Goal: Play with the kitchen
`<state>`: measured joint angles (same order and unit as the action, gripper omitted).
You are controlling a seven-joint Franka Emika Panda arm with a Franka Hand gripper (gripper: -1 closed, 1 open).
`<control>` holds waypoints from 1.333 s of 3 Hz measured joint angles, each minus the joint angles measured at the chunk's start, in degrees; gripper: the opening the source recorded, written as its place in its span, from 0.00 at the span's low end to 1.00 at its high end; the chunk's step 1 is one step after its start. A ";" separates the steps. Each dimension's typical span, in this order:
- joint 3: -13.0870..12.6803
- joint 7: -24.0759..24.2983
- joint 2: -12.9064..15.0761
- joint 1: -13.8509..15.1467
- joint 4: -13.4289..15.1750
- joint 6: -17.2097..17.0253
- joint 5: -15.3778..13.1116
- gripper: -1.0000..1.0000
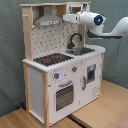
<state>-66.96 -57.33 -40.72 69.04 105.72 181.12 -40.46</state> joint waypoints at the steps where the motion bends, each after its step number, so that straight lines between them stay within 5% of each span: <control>1: 0.57 0.00 0.00 -2.81 0.17 -0.85 0.01 1.00; 2: 0.93 -3.06 1.40 -3.53 1.28 -0.88 0.01 1.00; 3: 0.93 -3.06 1.40 -3.54 1.27 -0.88 0.01 0.00; 4: 2.83 -3.57 2.14 -4.99 2.66 -0.95 0.02 0.00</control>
<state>-64.12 -60.90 -38.58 64.05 108.38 180.16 -40.44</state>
